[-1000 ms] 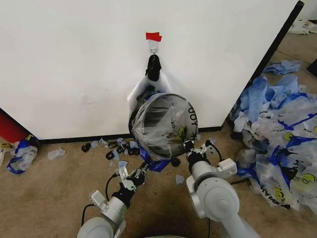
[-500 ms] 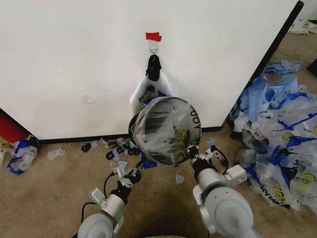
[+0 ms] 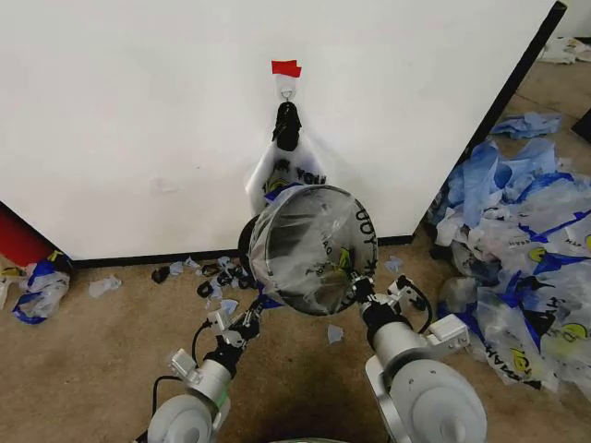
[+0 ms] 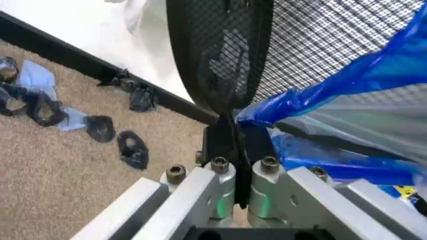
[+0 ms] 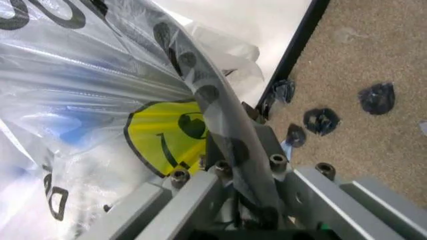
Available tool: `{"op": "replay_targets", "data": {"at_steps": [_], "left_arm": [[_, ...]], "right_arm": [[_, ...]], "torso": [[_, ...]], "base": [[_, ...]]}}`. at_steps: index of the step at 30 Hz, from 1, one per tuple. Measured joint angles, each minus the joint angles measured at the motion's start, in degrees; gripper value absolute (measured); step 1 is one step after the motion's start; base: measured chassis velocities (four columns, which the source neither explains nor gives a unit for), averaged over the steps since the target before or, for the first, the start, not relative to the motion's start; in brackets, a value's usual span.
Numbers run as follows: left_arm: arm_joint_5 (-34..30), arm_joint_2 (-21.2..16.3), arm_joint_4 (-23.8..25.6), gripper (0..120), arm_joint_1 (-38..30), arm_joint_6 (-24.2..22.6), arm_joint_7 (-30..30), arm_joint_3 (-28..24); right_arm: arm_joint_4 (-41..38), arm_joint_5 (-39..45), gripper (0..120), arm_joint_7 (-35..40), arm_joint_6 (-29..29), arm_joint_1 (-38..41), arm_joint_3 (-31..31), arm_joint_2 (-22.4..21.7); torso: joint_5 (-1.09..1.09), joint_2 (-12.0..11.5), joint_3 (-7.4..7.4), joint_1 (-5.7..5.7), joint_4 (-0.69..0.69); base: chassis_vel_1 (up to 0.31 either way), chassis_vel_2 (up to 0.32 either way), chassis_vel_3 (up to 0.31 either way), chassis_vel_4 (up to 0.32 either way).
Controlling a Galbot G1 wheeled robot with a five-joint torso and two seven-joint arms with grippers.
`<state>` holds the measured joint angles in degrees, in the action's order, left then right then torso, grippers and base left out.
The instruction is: Pick up the garbage bag from the wall and place it over the trash bin.
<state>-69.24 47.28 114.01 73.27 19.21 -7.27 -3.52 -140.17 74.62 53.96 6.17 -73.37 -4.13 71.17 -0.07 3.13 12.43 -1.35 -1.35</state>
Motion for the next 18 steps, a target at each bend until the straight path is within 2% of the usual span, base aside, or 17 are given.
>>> {"op": "replay_targets", "data": {"at_steps": [12, 18], "left_arm": [[1.65, 0.89, -3.52, 0, -2.05, 1.16, -0.79, -1.05], [1.73, 1.25, -3.02, 1, -2.67, 1.38, -0.94, -1.34]], "right_arm": [[-0.89, -0.80, 0, 0.21, -0.53, -1.60, 0.10, -0.22], [-0.94, -1.14, 0, 0.21, -0.56, -1.83, -0.03, -0.44]], "torso": [[0.00, 0.00, 0.01, 0.00, 0.00], [-0.01, 0.00, 0.01, 0.00, -0.01]], "base": [[0.000, 0.000, 0.000, 0.000], [0.000, 0.000, 0.000, 0.000]]}}
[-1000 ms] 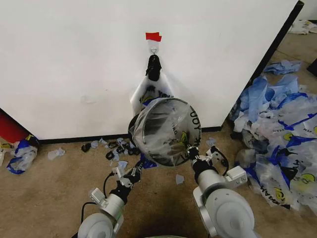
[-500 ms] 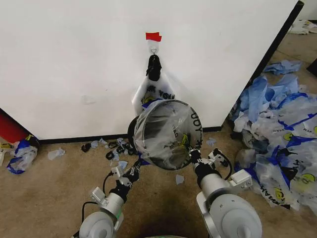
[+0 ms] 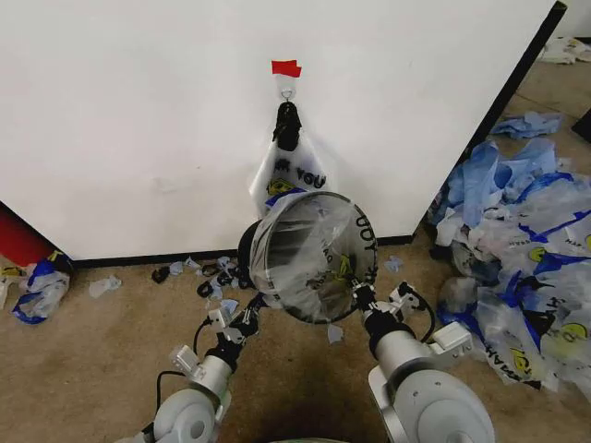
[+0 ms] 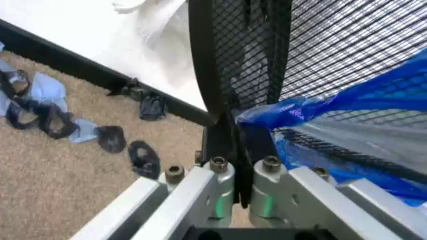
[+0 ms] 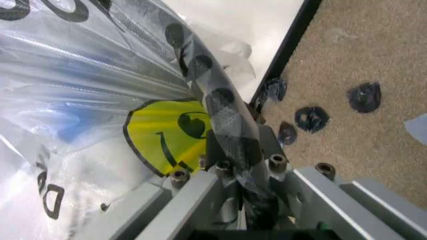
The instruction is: Pick up the garbage bag from the wall and place it over the trash bin.
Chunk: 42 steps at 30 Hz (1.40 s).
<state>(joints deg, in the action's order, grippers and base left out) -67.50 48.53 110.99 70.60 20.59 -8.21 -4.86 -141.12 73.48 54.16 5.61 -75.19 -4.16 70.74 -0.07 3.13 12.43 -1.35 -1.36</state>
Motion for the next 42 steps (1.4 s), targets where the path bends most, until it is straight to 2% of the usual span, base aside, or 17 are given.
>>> {"op": "replay_targets", "data": {"at_steps": [4, 5, 9, 10, 14, 15, 16, 20, 22, 25, 30, 35, 42], "left_arm": [[0.29, -1.35, 2.44, 18, 1.85, -0.48, 0.59, 0.57], [0.29, -1.35, 2.44, 18, 1.85, -0.48, 0.59, 0.57], [1.03, -1.88, 3.57, 36, 3.55, -0.44, 0.89, 2.53], [1.03, -1.88, 3.57, 36, 3.55, -0.44, 0.89, 2.53], [1.26, -2.48, 5.37, 52, 5.33, -0.40, 1.10, 3.68], [1.26, -2.48, 5.37, 52, 5.33, -0.40, 1.10, 3.68], [1.71, -2.77, 6.24, 62, 6.31, -0.40, 1.15, 4.03], [2.21, -2.94, 7.32, 71, 7.32, -0.43, 1.58, 4.25], [2.39, -2.99, 8.65, 83, 8.10, -0.51, 2.41, 4.40], [2.72, -3.10, 9.70, 94, 8.96, -0.70, 3.32, 4.39], [3.19, -3.30, 10.61, 100, 10.46, -1.17, 4.18, 4.05], [4.23, -3.76, 11.44, 100, 11.90, -1.20, 4.38, 4.25], [5.81, -7.91, 15.96, 100, 17.51, -0.15, 3.85, 10.32]], "right_arm": [[0.71, 0.18, 0, 0.00, 0.14, 0.70, -0.12, 0.27], [0.71, 0.18, 0, 0.00, 0.14, 0.70, -0.12, 0.27], [1.12, 1.37, 0, 0.32, 0.24, 1.87, -0.19, 0.72], [1.12, 1.37, 0, 0.32, 0.24, 1.87, -0.19, 0.72], [1.91, 1.96, 0, 0.56, 0.46, 3.10, -0.64, 0.86], [1.91, 1.96, 0, 0.56, 0.46, 3.10, -0.64, 0.86], [2.61, 2.11, 0, 0.59, 0.55, 3.75, -0.82, 0.98], [3.46, 2.46, 0, 0.60, 0.62, 4.60, -1.00, 1.19], [4.48, 2.60, 0, 0.60, 0.74, 5.46, -1.00, 1.44], [6.13, 2.97, 0, 0.61, 0.82, 6.62, -0.94, 1.84], [8.61, 3.52, 0, 0.62, 0.94, 8.19, -1.03, 2.48], [10.26, 3.33, 0, 0.53, 1.02, 8.68, -1.48, 2.67], [14.93, -4.11, 0, -0.85, 2.17, 9.42, 0.76, 0.74]], "torso": [[0.01, 0.00, 0.00, 0.00, 0.01], [0.01, 0.00, 0.00, 0.00, 0.01], [-0.01, 0.00, 0.00, 0.00, 0.01], [-0.01, 0.00, 0.00, 0.00, 0.01], [0.00, 0.00, 0.00, 0.00, 0.01], [0.00, 0.00, 0.00, 0.00, 0.01], [0.01, 0.00, 0.00, 0.00, 0.01], [0.00, 0.00, -0.01, 0.00, 0.01], [0.01, 0.00, -0.01, 0.00, 0.01], [0.01, 0.00, -0.01, 0.00, -0.01], [0.00, 0.00, -0.01, 0.00, 0.01], [0.00, 0.00, -0.01, 0.00, 0.01], [0.01, 0.00, -0.01, 0.00, 0.01]], "base": [[0.000, 0.000, 0.000, 0.000], [0.000, 0.000, 0.000, 0.000], [0.000, 0.000, 0.000, 0.000], [0.000, 0.000, 0.000, 0.000], [0.000, 0.000, 0.000, 0.000], [0.000, 0.000, 0.000, 0.000], [0.000, 0.000, 0.000, 0.000], [0.000, 0.000, 0.000, 0.000], [0.000, 0.000, 0.000, 0.000], [0.000, 0.000, 0.000, 0.000], [0.000, 0.000, 0.000, 0.000], [0.000, 0.000, 0.000, 0.000], [0.000, 0.000, 0.000, 0.000]]}}
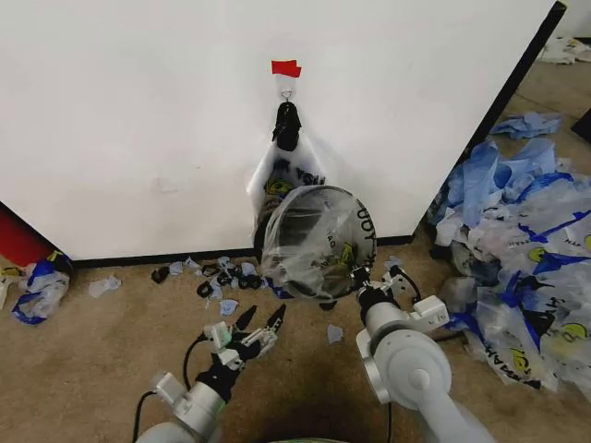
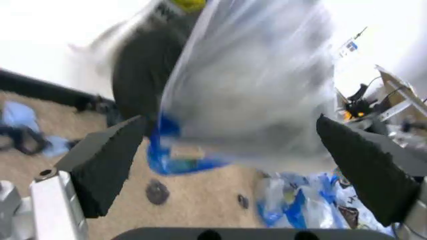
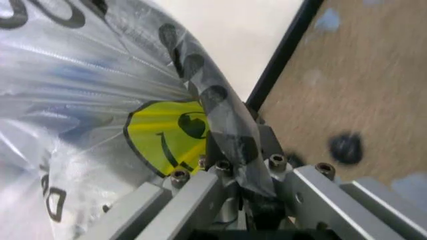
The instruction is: Pick up the garbage bag from the wall and place it over the trash bin.
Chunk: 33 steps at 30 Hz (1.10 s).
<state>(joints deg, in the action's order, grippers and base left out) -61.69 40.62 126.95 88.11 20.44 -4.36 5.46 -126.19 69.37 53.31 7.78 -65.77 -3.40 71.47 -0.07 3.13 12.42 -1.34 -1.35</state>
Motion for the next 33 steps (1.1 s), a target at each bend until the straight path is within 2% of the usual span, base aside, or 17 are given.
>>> {"op": "replay_targets", "data": {"at_steps": [4, 6, 7, 10, 13, 15, 20, 23, 25, 28, 29, 30, 31, 33], "left_arm": [[0.14, -3.98, 4.88, 100, 0.81, -0.17, -4.47, 2.70], [-0.58, -5.46, 6.87, 100, -0.50, -0.58, -6.83, 2.85], [-0.58, -5.46, 6.87, 100, -0.50, -0.58, -6.83, 2.85], [-1.36, -6.21, 10.94, 100, -1.18, -1.86, -9.65, 2.92], [-4.36, -7.21, 14.67, 99, -2.42, -3.84, -10.11, 2.57], [-5.06, -7.52, 15.23, 98, -2.74, -4.21, -10.03, 2.43], [-8.48, -9.94, 16.71, 78, -4.51, -7.20, -5.79, 0.46], [-9.19, -10.12, 16.71, 71, -5.06, -7.97, -4.66, -0.23], [-9.68, -10.09, 15.90, 60, -6.53, -8.74, -3.81, -1.51], [-10.25, -9.79, 14.90, 54, -7.97, -9.07, -4.02, -2.25], [-10.91, -9.47, 14.13, 48, -9.31, -9.38, -4.74, -3.16], [-11.62, -9.28, 13.41, 43, -11.10, -9.60, -5.65, -4.39], [-12.04, -9.18, 12.92, 42, -12.35, -9.65, -6.18, -5.15], [-13.48, -8.66, 10.37, 32, -17.65, -9.71, -7.53, -8.77]], "right_arm": [[2.50, -8.57, 0, -1.42, 0.66, -0.94, 2.47, -2.01], [3.86, -14.47, 0, -1.74, 1.10, -2.02, 3.12, -2.81], [3.86, -14.47, 0, -1.74, 1.10, -2.02, 3.12, -2.81], [5.54, -22.23, 0, -2.60, 1.00, -2.87, 4.71, -4.26], [6.77, -29.44, 0, -3.85, 1.03, -3.15, 6.20, -5.54], [6.95, -30.66, 0, -4.03, 1.05, -3.15, 6.49, -5.72], [7.51, -38.48, 0, -4.63, 0.83, -3.15, 8.07, -6.39], [7.85, -40.30, 0, -4.96, 0.82, -3.07, 8.72, -6.50], [8.67, -43.43, 0, -5.59, 0.86, -2.52, 10.13, -6.57], [9.18, -44.73, 0, -5.79, 0.87, -1.99, 11.10, -6.57], [9.75, -45.76, 0, -6.13, 0.95, -1.50, 11.67, -6.51], [10.19, -46.74, 0, -6.44, 1.15, -1.31, 11.86, -6.41], [10.45, -47.32, 0, -6.66, 1.32, -1.25, 11.90, -6.34], [11.36, -49.60, 0, -7.31, 1.99, -1.10, 11.74, -6.11]], "torso": [[0.01, 0.00, 0.00, 0.00, 0.02], [-0.02, 0.00, 0.00, 0.00, -0.05], [-0.02, 0.00, 0.00, 0.00, -0.05], [0.02, 0.00, 0.01, 0.00, -0.02], [-0.03, 0.00, 0.00, 0.00, -0.01], [-0.01, 0.00, 0.01, 0.00, -0.01], [-0.01, 0.00, 0.01, 0.00, -0.01], [-0.01, 0.00, 0.00, 0.00, -0.02], [0.01, 0.00, 0.00, 0.00, 0.01], [-0.03, 0.00, 0.00, 0.00, -0.03], [0.01, 0.00, 0.00, 0.00, 0.02], [0.01, 0.00, 0.00, 0.00, 0.04], [0.00, 0.00, 0.00, 0.00, 0.01], [0.01, 0.00, 0.01, 0.00, 0.00]], "base": [[0.000, 0.000, 0.000, 0.000], [0.000, 0.000, 0.000, 0.000], [0.000, 0.000, 0.000, 0.000], [0.000, 0.000, 0.000, 0.000], [0.000, 0.000, 0.000, 0.000], [0.000, 0.000, 0.000, 0.000], [0.000, 0.000, 0.000, 0.000], [0.000, 0.000, 0.000, 0.000], [0.000, 0.000, 0.000, 0.000], [0.000, 0.000, 0.000, 0.000], [0.000, 0.000, 0.000, 0.000], [0.000, 0.000, 0.000, 0.000], [0.000, 0.000, 0.000, 0.000], [0.000, 0.000, 0.000, 0.000]]}}
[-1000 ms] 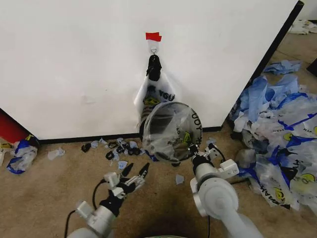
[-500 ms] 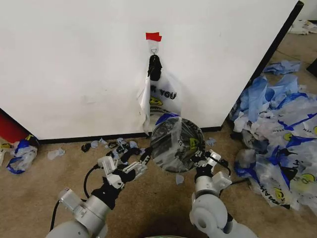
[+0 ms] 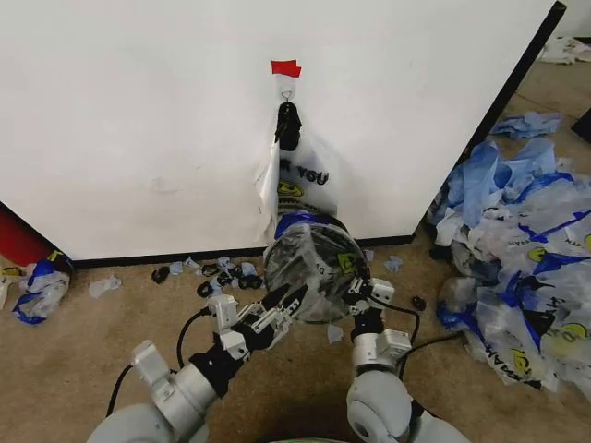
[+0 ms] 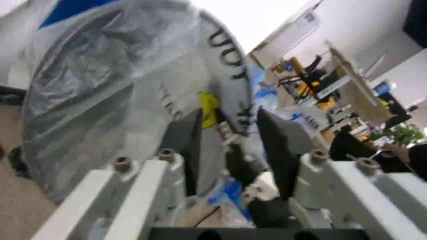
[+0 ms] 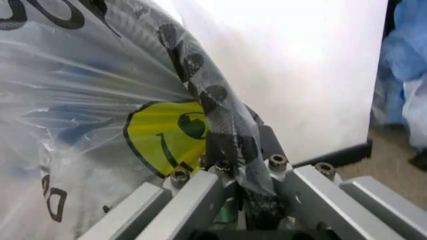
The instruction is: Pick up the garbage bag from the wall and place it over the trash bin.
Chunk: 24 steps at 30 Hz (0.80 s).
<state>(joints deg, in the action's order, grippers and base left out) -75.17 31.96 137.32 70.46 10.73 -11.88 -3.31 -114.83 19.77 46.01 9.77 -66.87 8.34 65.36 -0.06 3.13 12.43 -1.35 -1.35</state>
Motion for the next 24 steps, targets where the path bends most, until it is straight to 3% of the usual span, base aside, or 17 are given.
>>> {"op": "replay_targets", "data": {"at_steps": [2, 6, 8, 11, 15, 24], "left_arm": [[-0.25, 0.26, -0.73, 29, -1.75, 0.00, -0.58, -1.23], [-1.77, 4.04, -5.96, 9, -14.45, 0.15, -5.22, -11.59], [-1.94, 4.67, -6.58, 8, -15.91, 0.24, -5.70, -13.24], [-2.70, 7.43, -9.16, 0, -21.54, 0.47, -7.30, -19.84], [-2.82, 9.82, -11.66, 0, -24.50, 0.69, -8.29, -23.26], [-3.40, 13.61, -16.41, 0, -29.14, 1.39, -9.96, -25.60]], "right_arm": [[0.20, -0.47, 0, -0.08, 0.10, 0.06, -0.08, 0.05], [1.35, -4.45, 0, -0.61, 0.75, 0.49, -0.75, 0.62], [1.36, -4.82, 0, -0.65, 0.76, 0.50, -0.75, 0.68], [1.44, -6.36, 0, -0.49, 0.67, 0.24, -0.66, 1.01], [1.72, -8.16, 0, -0.33, 0.75, -0.30, -0.92, 1.54], [1.63, -9.76, 0, -0.22, 0.80, -0.77, -1.00, 2.09]], "torso": [[0.00, 0.00, 0.00, 0.00, 0.00], [0.01, 0.00, 0.00, 0.00, -0.01], [-0.01, 0.00, 0.00, 0.00, -0.01], [0.01, 0.00, 0.00, 0.00, -0.01], [0.00, 0.00, 0.00, 0.00, 0.00], [0.00, 0.00, 0.00, 0.00, 0.01]], "base": [[0.000, 0.000, 0.000, 0.000], [0.000, 0.000, 0.000, 0.000], [0.000, 0.000, 0.000, 0.000], [0.000, 0.000, 0.000, 0.000], [0.000, 0.000, 0.000, 0.000], [0.000, 0.000, 0.000, 0.000]]}}
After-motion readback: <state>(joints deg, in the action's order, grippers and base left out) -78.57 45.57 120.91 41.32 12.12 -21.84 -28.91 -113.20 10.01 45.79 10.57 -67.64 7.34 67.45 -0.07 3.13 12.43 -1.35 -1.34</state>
